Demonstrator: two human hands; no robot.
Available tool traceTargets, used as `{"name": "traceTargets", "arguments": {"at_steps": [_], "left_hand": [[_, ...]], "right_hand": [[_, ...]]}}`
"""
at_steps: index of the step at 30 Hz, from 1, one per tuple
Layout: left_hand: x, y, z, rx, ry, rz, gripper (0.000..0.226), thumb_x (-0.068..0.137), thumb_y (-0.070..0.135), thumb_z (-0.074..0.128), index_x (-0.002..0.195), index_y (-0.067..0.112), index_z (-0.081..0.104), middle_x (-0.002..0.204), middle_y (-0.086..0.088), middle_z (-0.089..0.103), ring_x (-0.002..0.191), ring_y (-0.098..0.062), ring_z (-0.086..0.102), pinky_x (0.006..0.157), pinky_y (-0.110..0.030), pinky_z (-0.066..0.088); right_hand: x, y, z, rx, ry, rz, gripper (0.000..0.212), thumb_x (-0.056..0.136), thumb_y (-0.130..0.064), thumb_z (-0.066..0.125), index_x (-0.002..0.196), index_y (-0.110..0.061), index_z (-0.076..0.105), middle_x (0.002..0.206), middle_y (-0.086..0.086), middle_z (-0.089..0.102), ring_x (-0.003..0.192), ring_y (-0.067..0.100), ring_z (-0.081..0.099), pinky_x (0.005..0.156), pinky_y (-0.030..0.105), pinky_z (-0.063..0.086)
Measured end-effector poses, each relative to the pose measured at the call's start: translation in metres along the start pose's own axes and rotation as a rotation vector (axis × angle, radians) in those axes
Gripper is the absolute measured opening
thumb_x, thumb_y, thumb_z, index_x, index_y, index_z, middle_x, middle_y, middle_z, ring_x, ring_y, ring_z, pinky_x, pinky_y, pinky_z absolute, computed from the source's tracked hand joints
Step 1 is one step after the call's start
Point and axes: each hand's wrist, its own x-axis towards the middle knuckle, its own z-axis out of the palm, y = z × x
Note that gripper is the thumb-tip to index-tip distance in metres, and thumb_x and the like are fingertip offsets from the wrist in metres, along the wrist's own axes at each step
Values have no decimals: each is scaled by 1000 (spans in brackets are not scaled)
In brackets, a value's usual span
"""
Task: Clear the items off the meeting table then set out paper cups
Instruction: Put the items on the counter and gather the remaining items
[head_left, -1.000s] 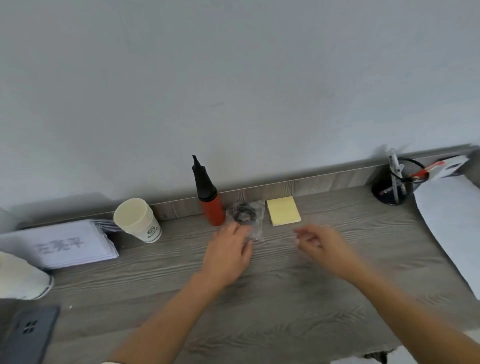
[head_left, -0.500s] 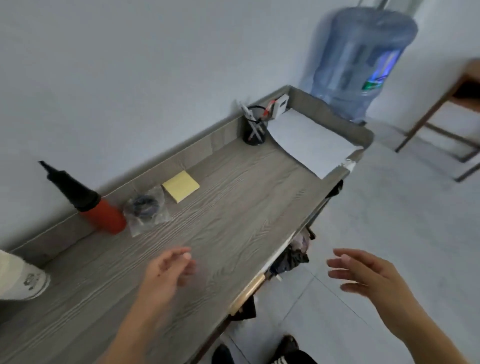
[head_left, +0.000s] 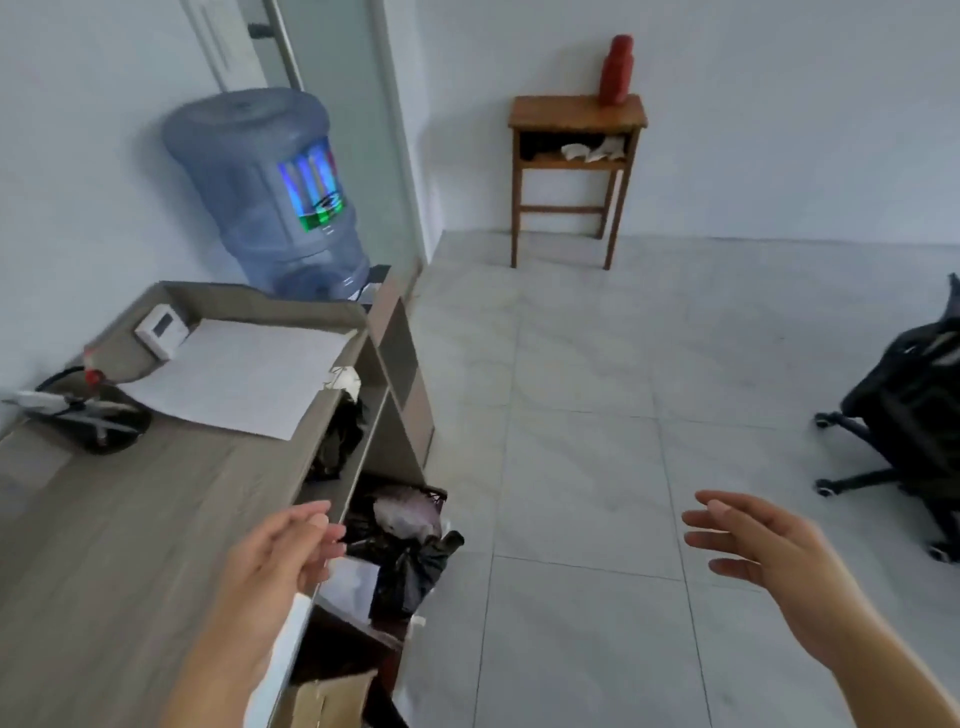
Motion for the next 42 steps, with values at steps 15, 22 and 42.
{"name": "traceTargets", "arguments": {"at_steps": [15, 22, 42], "left_hand": [[218, 123, 271, 93, -380, 126, 17, 93, 17, 57, 105, 15, 67, 97, -15, 72, 92, -32, 68, 81, -45, 54], [332, 208, 404, 135, -521, 211, 14, 93, 15, 57, 101, 14, 69, 91, -13, 75, 87, -30, 70, 73, -39, 54], [568, 346, 828, 164, -663, 218, 14, 93, 22, 56, 99, 20, 69, 88, -6, 75, 82, -20, 72, 75, -40, 57]], "right_hand": [[191, -84, -132, 126, 341, -84, 17, 95, -19, 57, 105, -16, 70, 95, 5, 78, 85, 21, 75, 76, 41, 55], [282, -135, -170, 188, 487, -100, 18, 95, -18, 57, 106, -16, 70, 95, 6, 78, 85, 21, 75, 76, 42, 55], [696, -279, -373, 177, 545, -140, 15, 92, -14, 60, 103, -16, 71, 90, 4, 78, 81, 20, 75, 75, 41, 55]]}}
